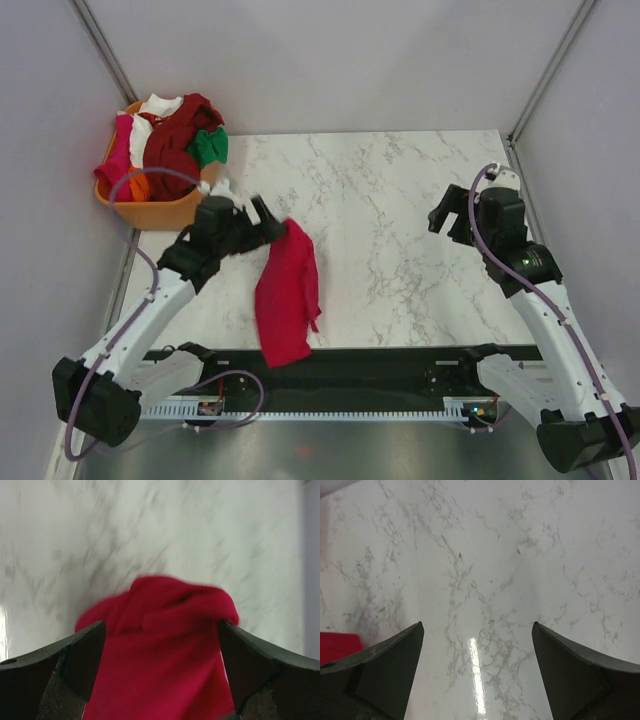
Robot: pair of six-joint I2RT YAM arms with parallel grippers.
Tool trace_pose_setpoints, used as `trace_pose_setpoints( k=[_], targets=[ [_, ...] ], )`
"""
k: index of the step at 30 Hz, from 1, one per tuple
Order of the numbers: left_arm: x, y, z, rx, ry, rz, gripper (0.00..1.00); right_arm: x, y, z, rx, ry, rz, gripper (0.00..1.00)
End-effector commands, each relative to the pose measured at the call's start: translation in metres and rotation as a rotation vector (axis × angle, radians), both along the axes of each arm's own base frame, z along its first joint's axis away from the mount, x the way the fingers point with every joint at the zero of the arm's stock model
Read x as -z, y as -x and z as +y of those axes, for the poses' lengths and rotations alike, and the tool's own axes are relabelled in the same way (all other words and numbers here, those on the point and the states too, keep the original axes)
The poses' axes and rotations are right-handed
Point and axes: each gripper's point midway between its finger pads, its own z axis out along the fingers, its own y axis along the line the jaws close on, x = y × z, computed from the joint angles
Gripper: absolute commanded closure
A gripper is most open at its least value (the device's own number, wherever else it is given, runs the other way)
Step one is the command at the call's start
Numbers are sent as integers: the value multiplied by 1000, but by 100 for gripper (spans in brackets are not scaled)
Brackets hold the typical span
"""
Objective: Fold and stack the t-shirts
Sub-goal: Move the tshirt to the center of the board, then flatten the tshirt out
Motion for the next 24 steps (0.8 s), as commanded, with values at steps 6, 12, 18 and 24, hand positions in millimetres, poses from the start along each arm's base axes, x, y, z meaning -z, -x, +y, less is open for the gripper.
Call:
trace_pose_setpoints(
  k=[6, 12, 18, 24],
  targets=[
    [124, 80, 3, 21, 74, 325, 0, 67, 29, 37, -170, -112, 146, 2],
    [120, 80, -3, 41, 73, 321, 0, 108, 53, 118, -433, -85, 281, 10],
    [126, 96, 20, 19, -62, 358, 1, 133, 108, 203, -638, 24, 304, 25],
    [122, 97, 26, 20, -102, 327, 0, 166, 147, 269, -765, 209, 366, 35]
  ],
)
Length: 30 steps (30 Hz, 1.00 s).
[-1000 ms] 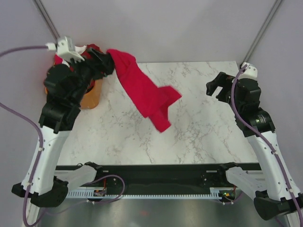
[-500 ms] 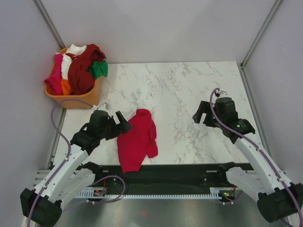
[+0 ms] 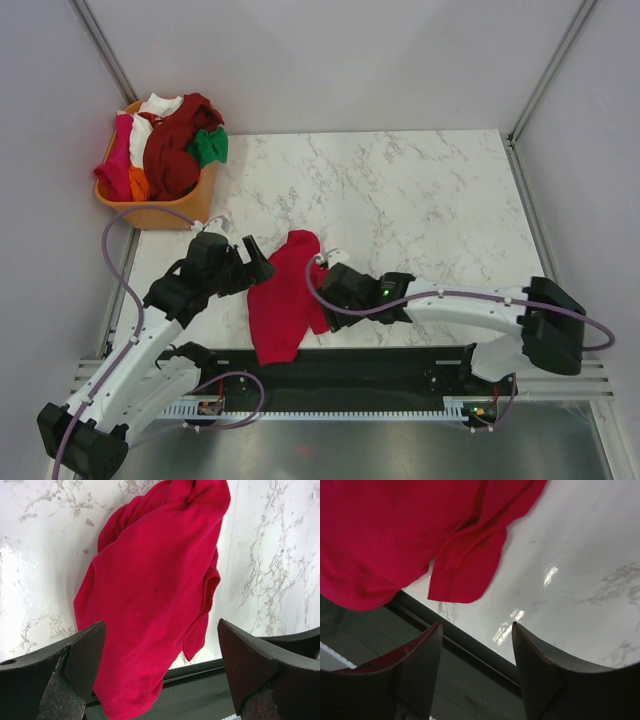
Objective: Fold and stack the t-shirts
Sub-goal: Flatten the tshirt out
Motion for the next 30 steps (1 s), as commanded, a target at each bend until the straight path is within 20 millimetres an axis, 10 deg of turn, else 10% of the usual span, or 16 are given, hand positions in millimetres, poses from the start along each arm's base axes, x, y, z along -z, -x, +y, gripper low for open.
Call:
trace_pose_setpoints(
  k=[1, 14, 23, 30],
  targets=[
    [-12, 0, 6, 17, -44, -39, 0, -6, -5, 35, 26, 35, -91, 36],
    [-18, 1, 9, -2, -30, -71, 0, 31, 8, 78, -72, 85, -53, 37],
    [-17, 0, 11, -12, -38, -70, 0, 57, 8, 73, -49, 149, -42, 46],
    [-15, 0, 12, -16, -42, -66, 0, 68, 4, 67, -40, 184, -59, 81]
  ],
)
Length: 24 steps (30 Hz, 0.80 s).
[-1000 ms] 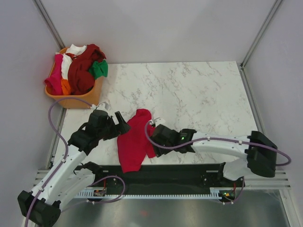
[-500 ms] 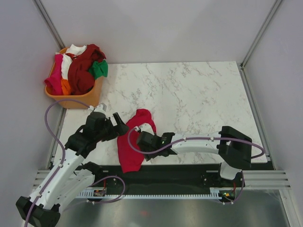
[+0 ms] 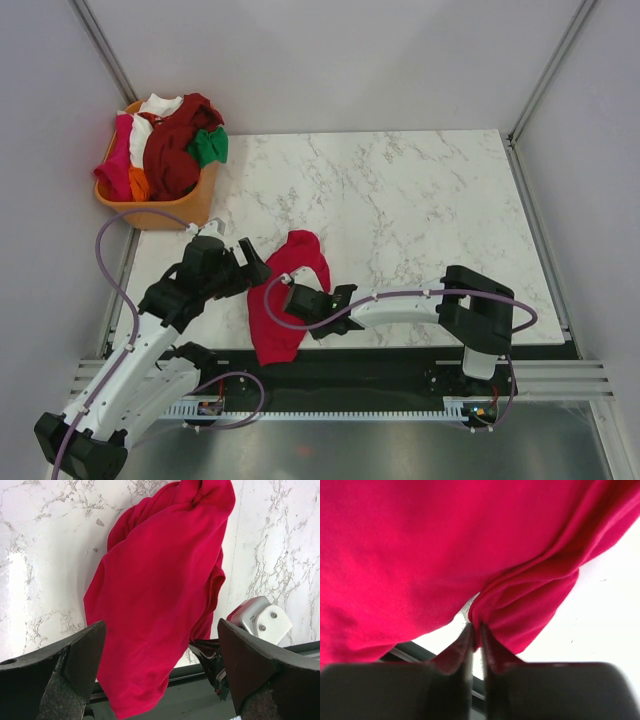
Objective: Fold and stack the t-shirts
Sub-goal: Flatten the tshirt out
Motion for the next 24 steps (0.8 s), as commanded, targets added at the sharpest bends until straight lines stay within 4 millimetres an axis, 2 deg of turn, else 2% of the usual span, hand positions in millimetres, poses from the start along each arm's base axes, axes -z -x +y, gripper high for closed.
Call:
trace_pose_setpoints(
  k=[1, 2, 3, 5, 6, 7, 8, 9, 10, 11, 12, 13, 15, 16, 17, 19, 20, 21, 24],
  targets=[
    [-10, -6, 2, -2, -17, -40, 0, -6, -9, 6, 20, -18, -49, 87],
    [-12, -4, -3, 35, -13, -42, 2, -20, -16, 5, 29, -29, -81, 100],
    [-13, -3, -6, 46, -13, -42, 3, -20, -16, 5, 29, -29, -82, 100],
    [-14, -1, -13, 87, -31, -44, 6, -55, -36, -2, 56, -33, -148, 100],
    [-13, 6, -22, 137, -43, -40, 8, -72, -47, -8, 75, -32, -177, 100],
    [-16, 6, -25, 140, -60, -45, 9, -107, -71, -23, 138, -63, -230, 100],
    [-8, 11, -27, 156, -92, -8, 11, -137, -86, -38, 166, -62, -276, 100],
    [-7, 20, -39, 212, -105, 0, 14, -161, -100, -52, 212, -86, -315, 100],
    [-7, 21, -43, 211, -117, 3, 14, -199, -123, -81, 304, -161, -357, 100],
    [-4, 26, -48, 229, -128, 16, 14, -219, -132, -93, 332, -196, -379, 100],
    [0, 36, -62, 289, -140, 26, 10, -231, -138, -105, 342, -209, -396, 100],
    [1, 37, -66, 282, -152, 22, 6, -241, -147, -124, 387, -205, -421, 100],
    [9, 49, -80, 340, -196, 25, 0, -238, -150, -147, 434, -125, -422, 100],
    [8, 47, -83, 327, -213, 12, 0, -238, -152, -167, 494, -74, -445, 100],
    [9, 48, -86, 333, -227, 11, 0, -229, -151, -178, 527, -47, -441, 100],
    [15, 52, -99, 362, -269, 20, 0, -229, -152, -201, 602, -76, -437, 100],
    [19, 53, -103, 372, -289, 30, 0, -220, -150, -210, 619, -64, -423, 100],
    [28, 58, -110, 398, -323, 48, 0, -219, -149, -216, 633, -70, -420, 100],
    [35, 63, -125, 430, -376, 46, 0, -205, -146, -229, 648, -40, -397, 100]
  ],
)
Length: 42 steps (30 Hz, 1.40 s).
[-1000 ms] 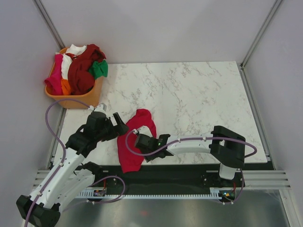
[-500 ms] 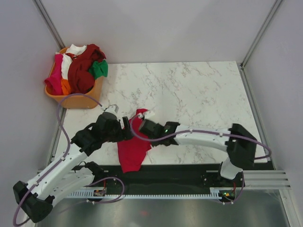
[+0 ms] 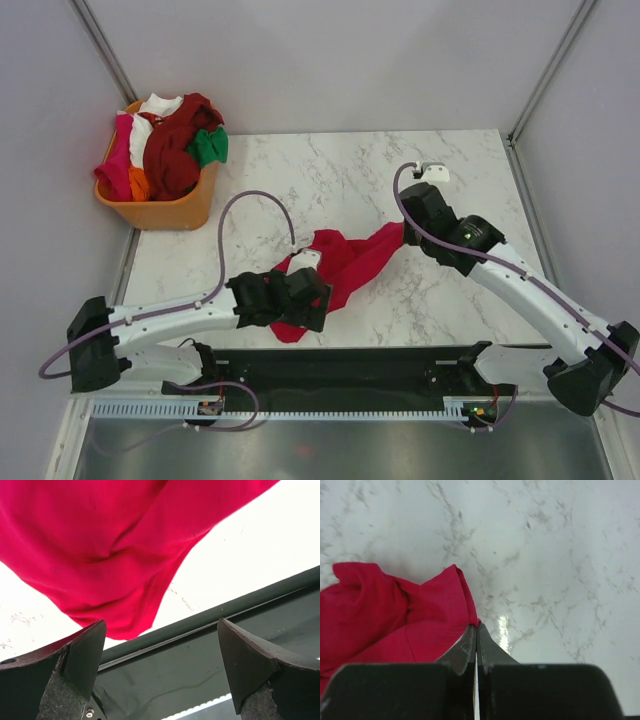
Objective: Fold and stack the t-shirts
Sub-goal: Flatten the tshirt out
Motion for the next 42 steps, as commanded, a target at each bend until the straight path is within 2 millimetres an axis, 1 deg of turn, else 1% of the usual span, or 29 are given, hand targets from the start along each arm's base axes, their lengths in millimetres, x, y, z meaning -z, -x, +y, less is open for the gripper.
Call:
trace_pose_setpoints(
  k=[1, 3, 5, 8, 9, 11, 12, 13, 15, 16, 18, 19, 20, 21, 22, 23, 24, 25, 26, 27, 28, 30, 31, 33, 36, 37, 38, 39, 42],
  targets=[
    [-2, -9, -19, -37, -49, -69, 0, 26, 11, -27, 41, 85, 73, 100],
    [0, -12, -21, -51, -69, -77, 0, 29, 13, -39, 66, 105, 75, 100],
    [-7, -13, -24, -52, -49, -84, 0, 34, 11, -63, 115, 114, 95, 100],
    [-16, -15, -27, -57, -19, -94, 0, 20, 6, -87, 150, 53, 70, 100],
    [-21, -17, -30, -62, -6, -98, 0, 13, 8, -72, 62, -18, 69, 100],
    [-31, -20, -33, -67, 23, -108, 0, -23, 2, -41, -109, -120, -9, 100],
    [-41, -21, -38, -66, 50, -118, 0, -39, 7, -15, -236, -209, -12, 100],
    [-46, -22, -40, -66, 64, -122, 0, -82, 8, -1, -304, -280, -85, 100],
    [-56, -23, -46, -65, 88, -131, 0, -124, 15, 26, -422, -404, -121, 100],
    [-58, -24, -48, -66, 94, -133, 0, -177, 18, 32, -472, -454, -232, 100],
    [-73, -25, -50, -68, 138, -147, 0, -219, 14, 43, -501, -528, -285, 100],
    [-82, -25, -49, -70, 164, -156, 0, -277, 26, 41, -536, -565, -402, 100],
    [-92, -25, -49, -72, 193, -166, 0, -301, 29, 44, -560, -582, -438, 100],
    [-104, -27, -47, -81, 227, -179, 0, -300, 2, 60, -574, -592, -388, 100],
    [-126, -27, -41, -92, 294, -203, 0, -354, 41, 69, -725, -678, -451, 100],
    [-137, -31, -34, -116, 327, -219, 0, -363, 45, 85, -825, -740, -414, 100],
    [-149, -33, -27, -131, 363, -235, 0, -365, 19, 113, -924, -833, -367, 100],
    [-166, -33, -16, -149, 421, -261, 0, -368, 32, 135, -1024, -1017, -189, 100],
    [-175, -37, -6, -177, 448, -278, 0, -366, 46, 147, -1156, -1080, -82, 100],
    [-181, -38, 0, -190, 469, -290, 0, -369, 43, 154, -1200, -1098, -96, 100],
    [-194, -36, 10, -202, 514, -312, 0, -384, 50, 153, -1257, -1096, -178, 100],
    [-202, -37, 21, -225, 545, -332, 0, -401, 72, 148, -1345, -1136, -162, 100],
    [-210, -35, 29, -232, 577, -347, 0, -422, 93, 140, -1471, -1140, -296, 100],
    [-215, -34, 34, -238, 595, -357, 0, -445, 137, 124, -1576, -1182, -326, 100],
    [-220, -34, 34, -238, 604, -361, 0, -451, 181, 111, -1639, -1121, -370, 100],
    [-220, -34, 33, -238, 605, -361, 0, -445, 176, 114, -1600, -1129, -329, 100],
    [-219, -35, 32, -238, 599, -359, 0, -448, 190, 106, -1574, -1099, -367, 100],
    [-217, -36, 30, -238, 590, -355, 0, -430, 155, 108, -1400, -1052, -355, 100],
    [-203, -41, 21, -237, 540, -334, 0, -392, 108, 89, -1137, -945, -357, 100]
  ],
)
